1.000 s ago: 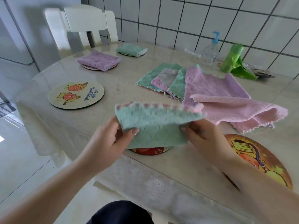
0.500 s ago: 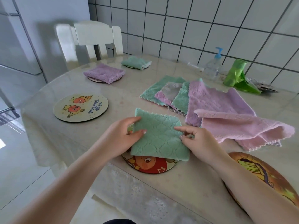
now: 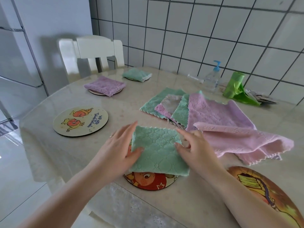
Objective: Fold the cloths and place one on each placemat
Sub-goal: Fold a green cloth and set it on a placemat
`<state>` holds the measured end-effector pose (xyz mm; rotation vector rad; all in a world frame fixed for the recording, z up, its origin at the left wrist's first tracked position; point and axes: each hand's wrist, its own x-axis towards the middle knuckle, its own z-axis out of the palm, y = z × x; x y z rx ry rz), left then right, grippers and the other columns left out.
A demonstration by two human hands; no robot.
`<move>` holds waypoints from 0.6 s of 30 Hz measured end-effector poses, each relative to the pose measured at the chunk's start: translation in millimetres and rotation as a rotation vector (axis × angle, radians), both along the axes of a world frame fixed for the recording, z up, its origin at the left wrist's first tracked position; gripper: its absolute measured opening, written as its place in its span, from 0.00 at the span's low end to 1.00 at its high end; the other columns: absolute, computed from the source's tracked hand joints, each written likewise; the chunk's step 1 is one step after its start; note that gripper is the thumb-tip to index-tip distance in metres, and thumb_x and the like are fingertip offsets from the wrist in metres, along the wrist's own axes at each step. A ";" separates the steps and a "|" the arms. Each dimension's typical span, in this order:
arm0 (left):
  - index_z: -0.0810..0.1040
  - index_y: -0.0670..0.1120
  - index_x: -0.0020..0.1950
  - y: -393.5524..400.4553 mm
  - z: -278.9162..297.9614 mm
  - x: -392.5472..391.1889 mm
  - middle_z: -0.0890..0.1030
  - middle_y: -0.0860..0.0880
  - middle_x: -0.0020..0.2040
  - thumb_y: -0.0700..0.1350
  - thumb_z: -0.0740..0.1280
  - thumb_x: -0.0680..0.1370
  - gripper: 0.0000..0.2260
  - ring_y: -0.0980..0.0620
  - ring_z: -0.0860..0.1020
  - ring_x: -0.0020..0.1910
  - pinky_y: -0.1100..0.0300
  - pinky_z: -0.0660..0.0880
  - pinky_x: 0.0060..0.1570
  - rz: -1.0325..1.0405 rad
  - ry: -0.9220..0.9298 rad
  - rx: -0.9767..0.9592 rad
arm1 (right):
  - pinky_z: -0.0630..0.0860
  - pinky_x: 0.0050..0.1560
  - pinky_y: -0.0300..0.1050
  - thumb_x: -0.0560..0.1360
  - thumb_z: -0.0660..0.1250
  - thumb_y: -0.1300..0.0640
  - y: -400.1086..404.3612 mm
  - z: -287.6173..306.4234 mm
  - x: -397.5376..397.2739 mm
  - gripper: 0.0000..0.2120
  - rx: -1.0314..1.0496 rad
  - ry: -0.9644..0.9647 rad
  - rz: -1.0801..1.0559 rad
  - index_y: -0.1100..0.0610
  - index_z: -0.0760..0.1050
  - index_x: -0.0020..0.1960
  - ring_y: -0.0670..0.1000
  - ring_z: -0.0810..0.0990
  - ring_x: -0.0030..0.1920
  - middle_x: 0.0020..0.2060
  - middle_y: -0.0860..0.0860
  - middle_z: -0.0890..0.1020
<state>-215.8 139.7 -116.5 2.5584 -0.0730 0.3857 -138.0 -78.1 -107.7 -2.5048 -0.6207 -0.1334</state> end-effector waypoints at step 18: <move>0.48 0.59 0.75 26.5 -14.8 2.4 0.51 0.54 0.77 0.75 0.35 0.65 0.41 0.55 0.44 0.76 0.52 0.44 0.75 -0.002 0.268 0.259 | 0.50 0.73 0.50 0.66 0.38 0.24 -15.0 -17.7 -27.2 0.44 -0.304 0.074 -0.022 0.45 0.42 0.76 0.48 0.54 0.75 0.75 0.47 0.57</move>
